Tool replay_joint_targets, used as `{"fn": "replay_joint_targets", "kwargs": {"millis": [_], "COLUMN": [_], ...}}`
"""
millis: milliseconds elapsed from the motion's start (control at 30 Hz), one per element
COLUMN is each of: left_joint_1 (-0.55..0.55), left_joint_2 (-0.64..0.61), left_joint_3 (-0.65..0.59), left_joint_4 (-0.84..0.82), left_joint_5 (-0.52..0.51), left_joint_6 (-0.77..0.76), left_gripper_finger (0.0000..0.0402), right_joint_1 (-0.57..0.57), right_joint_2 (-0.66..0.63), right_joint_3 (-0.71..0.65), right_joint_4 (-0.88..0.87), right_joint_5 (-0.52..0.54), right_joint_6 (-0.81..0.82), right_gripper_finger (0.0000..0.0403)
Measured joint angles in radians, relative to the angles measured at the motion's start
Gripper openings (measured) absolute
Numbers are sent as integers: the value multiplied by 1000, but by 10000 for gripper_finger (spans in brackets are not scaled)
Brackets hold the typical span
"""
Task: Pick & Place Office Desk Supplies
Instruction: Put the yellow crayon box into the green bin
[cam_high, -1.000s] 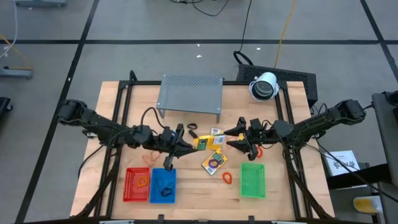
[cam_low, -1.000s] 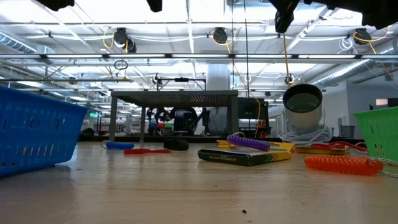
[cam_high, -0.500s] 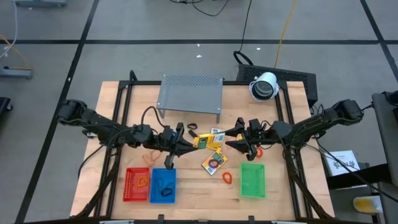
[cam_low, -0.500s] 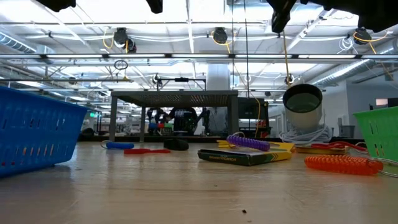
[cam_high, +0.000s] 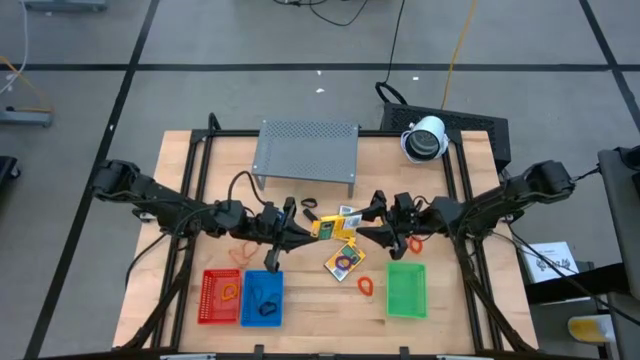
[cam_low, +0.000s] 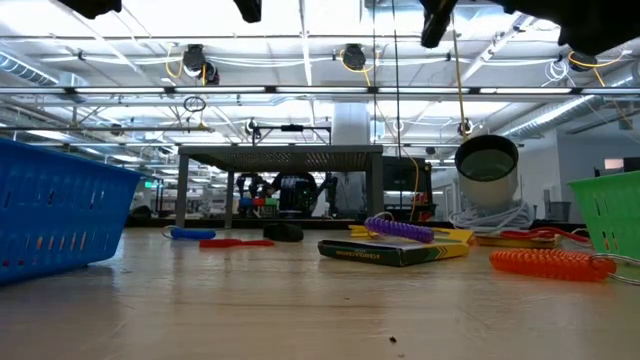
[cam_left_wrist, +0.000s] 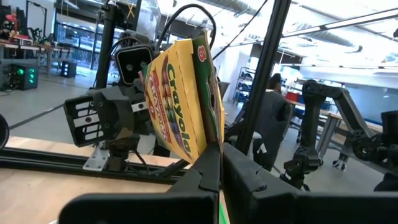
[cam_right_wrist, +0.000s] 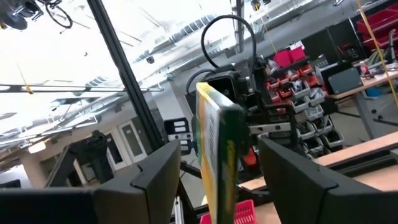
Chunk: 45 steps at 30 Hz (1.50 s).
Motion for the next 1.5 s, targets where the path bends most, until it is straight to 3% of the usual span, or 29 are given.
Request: {"fn": "replay_joint_targets", "kwargs": {"millis": [267,433,567,767,1267,1500], "left_joint_1": [0,0,0,0,-2,-16], "left_joint_2": [0,0,0,0,0,0], "left_joint_3": [0,0,0,0,0,0], "left_joint_4": [-8,-9,-9,-10,-10,-12], "left_joint_5": [-1,-2,-2,-2,-2,-1], "left_joint_6": [-19,-28,-28,-32,-27,-35], "left_gripper_finger": [5,11,4,21,33,128], "right_joint_1": [-5,-5,-5,-5,-5,-5], "right_joint_2": [53,54,54,54,53,53], "right_joint_3": [59,60,60,60,60,60], "right_joint_4": [-26,-23,-23,-23,-39,-41], "right_joint_5": [-51,-50,-50,-51,-75,-77], "right_joint_6": [-26,-29,-29,-60,-70,-80], "right_gripper_finger": [198,169,123,23,23,23]}}
